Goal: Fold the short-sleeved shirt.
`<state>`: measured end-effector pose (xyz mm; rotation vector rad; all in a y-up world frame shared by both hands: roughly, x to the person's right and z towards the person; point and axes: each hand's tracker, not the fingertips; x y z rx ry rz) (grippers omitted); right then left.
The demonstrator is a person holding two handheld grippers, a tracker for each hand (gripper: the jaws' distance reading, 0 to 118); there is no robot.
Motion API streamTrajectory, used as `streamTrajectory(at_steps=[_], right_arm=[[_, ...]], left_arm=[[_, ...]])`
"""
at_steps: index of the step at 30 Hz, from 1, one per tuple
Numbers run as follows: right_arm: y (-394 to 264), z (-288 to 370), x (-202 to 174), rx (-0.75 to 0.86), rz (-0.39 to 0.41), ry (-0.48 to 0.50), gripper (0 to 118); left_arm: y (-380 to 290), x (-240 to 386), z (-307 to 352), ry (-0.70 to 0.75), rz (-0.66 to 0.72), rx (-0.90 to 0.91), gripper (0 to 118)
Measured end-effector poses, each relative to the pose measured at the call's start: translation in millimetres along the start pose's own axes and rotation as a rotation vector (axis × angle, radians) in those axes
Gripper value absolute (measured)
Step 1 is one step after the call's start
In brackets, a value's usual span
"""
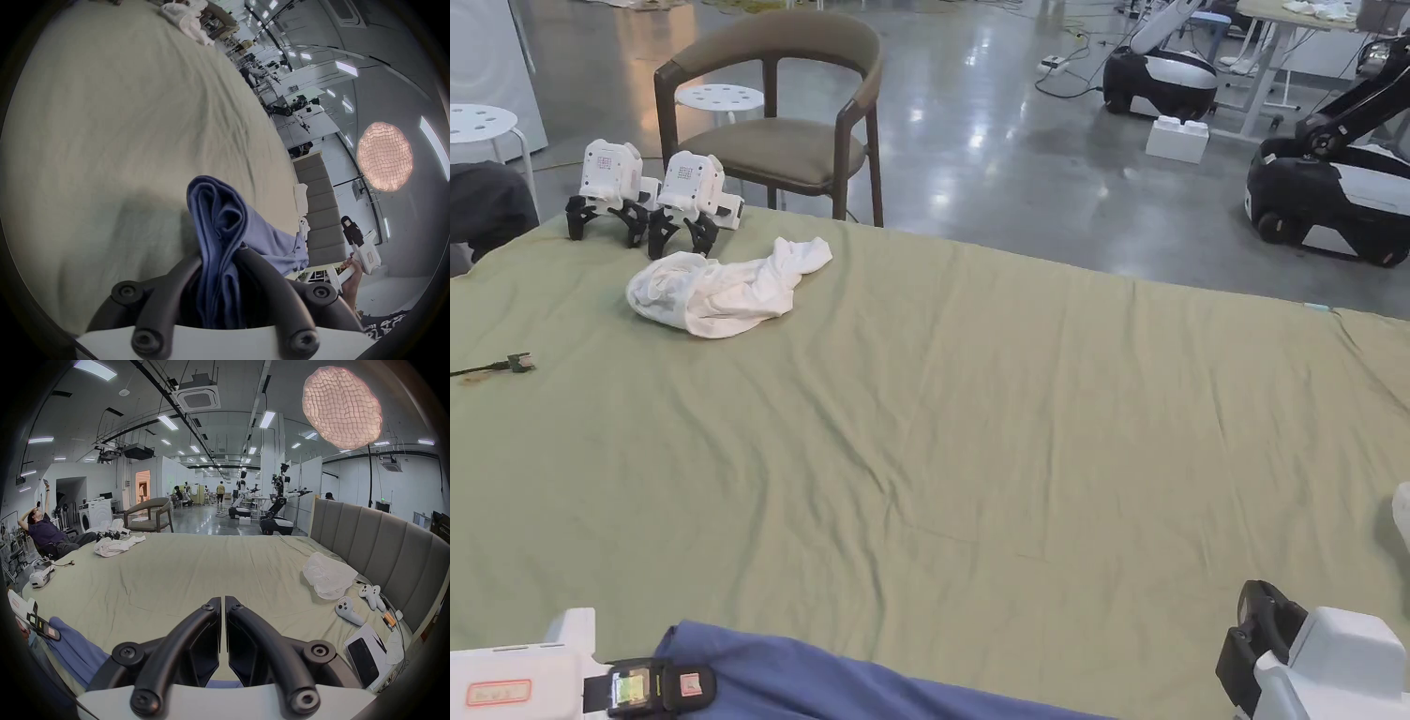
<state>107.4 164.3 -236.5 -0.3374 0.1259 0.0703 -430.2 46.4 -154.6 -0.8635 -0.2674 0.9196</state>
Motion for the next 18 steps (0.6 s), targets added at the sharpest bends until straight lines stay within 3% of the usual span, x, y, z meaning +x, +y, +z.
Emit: streamTrajectory(at_steps=[6, 12, 18], right_arm=[[3, 0, 3, 0.011, 0.002, 0.005, 2], [-1, -1, 5, 0.011, -0.018, 0.019, 2], [-5, -2, 5, 0.003, -0.041, 0.035, 2]], left_arm=[[28, 33, 55, 0.150, -0.100, 0.079, 5], [37, 68, 98, 0.406, -0.190, 0.124, 5], [15, 118, 86, 0.361, -0.255, 0.091, 5]])
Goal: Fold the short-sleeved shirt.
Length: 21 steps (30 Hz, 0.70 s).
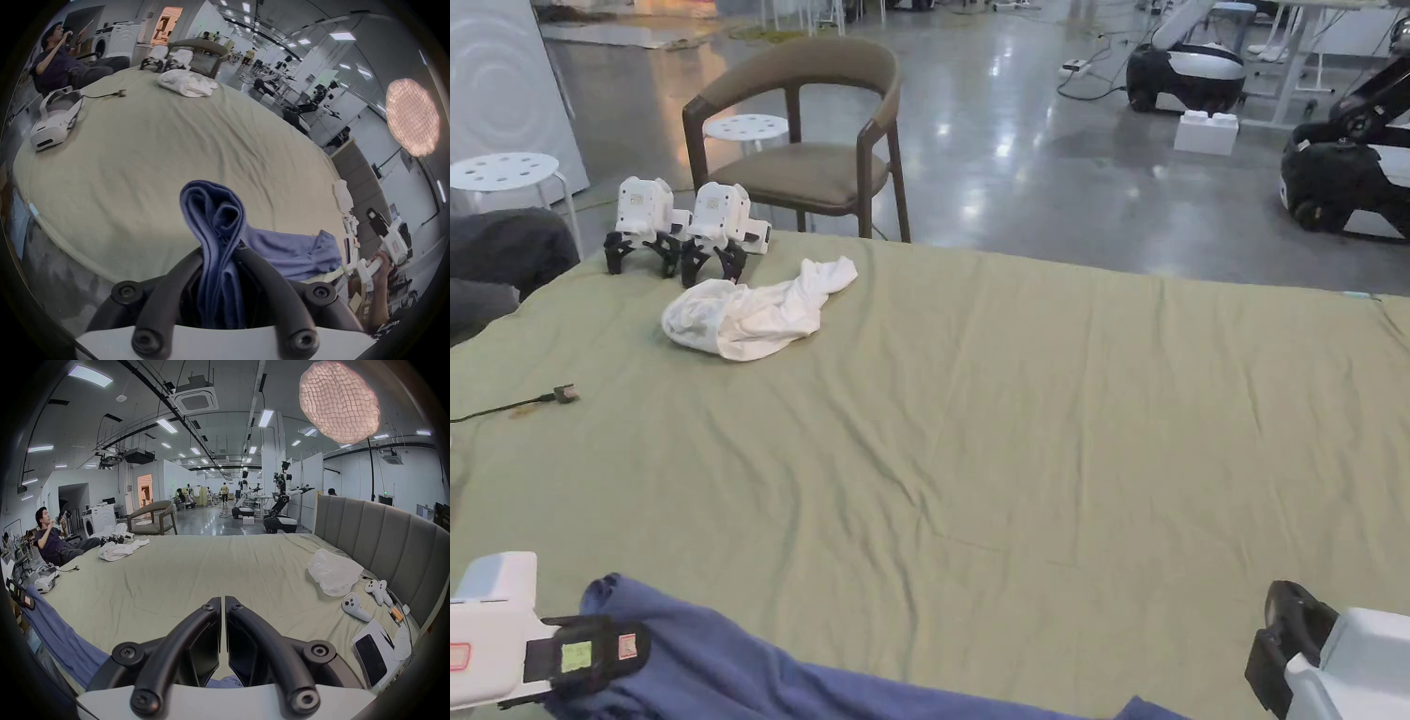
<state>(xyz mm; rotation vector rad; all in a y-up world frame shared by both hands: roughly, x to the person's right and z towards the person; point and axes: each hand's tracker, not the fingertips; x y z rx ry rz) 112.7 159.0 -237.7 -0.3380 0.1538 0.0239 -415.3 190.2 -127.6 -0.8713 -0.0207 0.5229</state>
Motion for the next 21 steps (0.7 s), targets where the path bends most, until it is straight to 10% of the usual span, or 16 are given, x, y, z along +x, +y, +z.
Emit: streamTrajectory(at_steps=[9, 21], right_arm=[[-7, 8, 10, -0.004, -0.027, -0.006, 2], [-17, 17, 34, -0.031, -0.055, -0.063, 2]], left_arm=[[-21, 96, -51, -0.160, -0.078, -0.088, 5], [-72, 143, -192, 0.005, -0.118, -0.312, 8]])
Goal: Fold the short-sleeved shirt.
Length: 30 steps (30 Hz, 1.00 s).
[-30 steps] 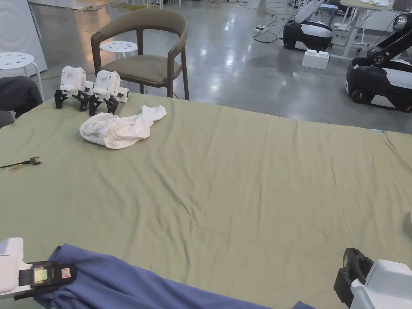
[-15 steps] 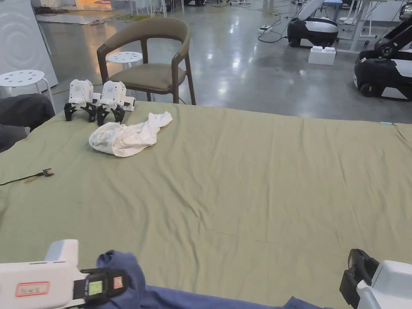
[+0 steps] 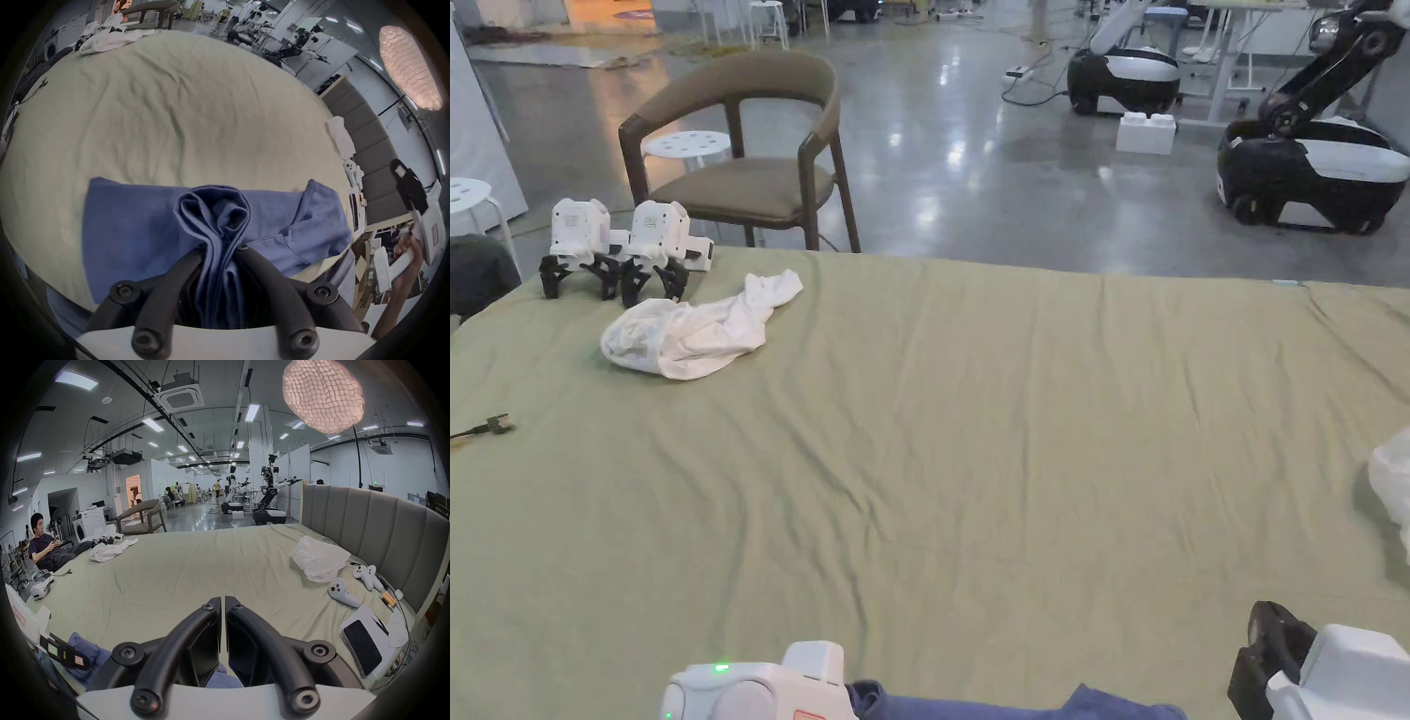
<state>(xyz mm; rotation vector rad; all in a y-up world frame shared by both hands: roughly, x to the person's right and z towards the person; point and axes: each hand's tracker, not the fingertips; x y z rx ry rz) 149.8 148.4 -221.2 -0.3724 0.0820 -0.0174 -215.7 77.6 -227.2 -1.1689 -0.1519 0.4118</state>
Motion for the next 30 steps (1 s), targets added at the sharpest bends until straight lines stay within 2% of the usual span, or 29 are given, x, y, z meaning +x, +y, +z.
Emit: streamTrajectory(at_steps=[3, 7, 8, 10, 13, 14, 15, 16, 17, 21, 23, 26, 28, 30], right_arm=[[0, 0, 2, -0.005, 0.004, -0.010, 2], [-1, -2, 3, -0.010, 0.000, -0.012, 2], [-1, -2, 2, -0.012, 0.001, -0.011, 2], [-2, -2, 1, -0.013, 0.003, -0.008, 2], [-2, -2, -1, -0.015, 0.008, -0.003, 2], [-1, -2, -2, -0.017, 0.008, -0.002, 2], [-1, -2, -2, -0.017, 0.008, -0.001, 2], [-2, -2, -3, -0.017, 0.008, 0.001, 2], [-1, -2, -4, -0.018, 0.009, 0.001, 2], [-2, -4, -6, -0.021, 0.009, 0.008, 2], [-2, -3, -7, -0.021, 0.011, 0.010, 2], [-3, -4, -8, -0.025, 0.018, 0.011, 2], [-3, -4, -8, -0.027, 0.018, 0.012, 2], [-3, -4, -8, -0.027, 0.019, 0.010, 2]], left_arm=[[-4, 7, -7, -0.004, 0.000, -0.020, 18], [-3, 4, -3, -0.067, 0.050, 0.002, 52], [-3, 3, 3, -0.072, 0.050, 0.020, 57], [-2, 5, 16, -0.082, 0.041, 0.072, 59], [3, 1, 39, -0.123, 0.063, 0.129, 53], [4, 0, 47, -0.143, 0.067, 0.145, 45], [5, -2, 53, -0.157, 0.064, 0.160, 27], [5, -4, 56, -0.150, 0.057, 0.167, 16], [6, -4, 57, -0.145, 0.051, 0.171, 12], [4, -7, 37, 0.009, -0.002, 0.102, 10], [0, -4, 18, 0.037, -0.028, 0.034, 7], [-11, 0, -7, -0.041, -0.044, -0.074, 6], [-18, 5, -15, -0.128, -0.024, -0.090, 5], [-24, 8, -21, -0.136, -0.028, -0.075, 5]])
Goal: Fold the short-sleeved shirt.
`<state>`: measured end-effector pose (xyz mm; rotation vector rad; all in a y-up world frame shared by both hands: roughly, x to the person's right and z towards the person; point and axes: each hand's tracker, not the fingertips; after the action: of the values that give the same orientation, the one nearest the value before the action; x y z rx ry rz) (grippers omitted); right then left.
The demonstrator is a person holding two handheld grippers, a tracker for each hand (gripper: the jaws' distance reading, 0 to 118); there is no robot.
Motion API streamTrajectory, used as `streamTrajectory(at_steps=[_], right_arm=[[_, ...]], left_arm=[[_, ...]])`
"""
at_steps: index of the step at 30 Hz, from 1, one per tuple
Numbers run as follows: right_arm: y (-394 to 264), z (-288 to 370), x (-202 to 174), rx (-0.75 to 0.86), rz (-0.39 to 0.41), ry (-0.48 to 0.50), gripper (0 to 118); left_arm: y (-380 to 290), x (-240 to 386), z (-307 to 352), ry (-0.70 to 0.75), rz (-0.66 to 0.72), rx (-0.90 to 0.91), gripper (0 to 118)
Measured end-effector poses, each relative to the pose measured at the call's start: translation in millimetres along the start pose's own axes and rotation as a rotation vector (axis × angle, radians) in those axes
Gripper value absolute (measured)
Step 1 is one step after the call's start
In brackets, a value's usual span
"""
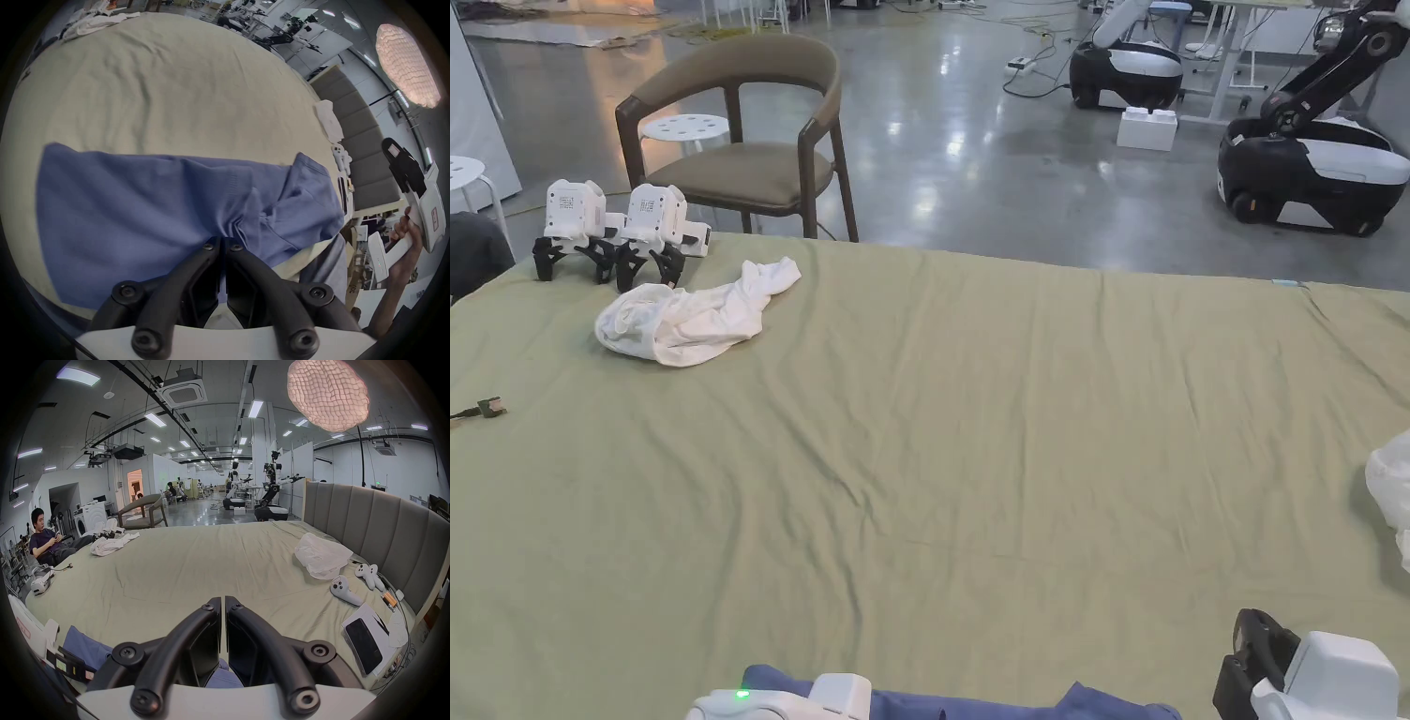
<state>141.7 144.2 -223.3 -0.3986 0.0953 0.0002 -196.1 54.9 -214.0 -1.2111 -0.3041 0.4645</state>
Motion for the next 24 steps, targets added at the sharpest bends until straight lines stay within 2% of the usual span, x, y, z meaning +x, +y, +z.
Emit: streamTrajectory(at_steps=[4, 11, 13, 15, 17, 20, 21, 24], right_arm=[[0, 0, 0, -0.001, 0.004, -0.002, 2], [1, 0, -2, -0.001, 0.007, 0.002, 2], [2, 0, -3, -0.001, 0.005, 0.005, 2], [3, 0, -4, 0.000, 0.006, 0.007, 2], [4, 1, -6, 0.008, 0.007, 0.011, 2], [7, -1, -9, 0.022, 0.013, 0.020, 2], [8, -1, -10, 0.027, 0.015, 0.024, 2], [11, -2, -15, 0.033, 0.016, 0.032, 2]], left_arm=[[-3, -3, -10, 0.008, 0.025, 0.027, 5], [-1, -12, 9, -0.043, 0.070, 0.101, 7], [1, -18, 23, -0.071, 0.079, 0.164, 22], [3, -28, 44, -0.091, 0.088, 0.212, 41], [4, -41, 68, -0.092, 0.094, 0.255, 53], [5, -72, 100, -0.048, 0.078, 0.328, 59], [5, -85, 108, -0.023, 0.079, 0.345, 67], [3, -125, 119, -0.007, 0.106, 0.346, 77]])
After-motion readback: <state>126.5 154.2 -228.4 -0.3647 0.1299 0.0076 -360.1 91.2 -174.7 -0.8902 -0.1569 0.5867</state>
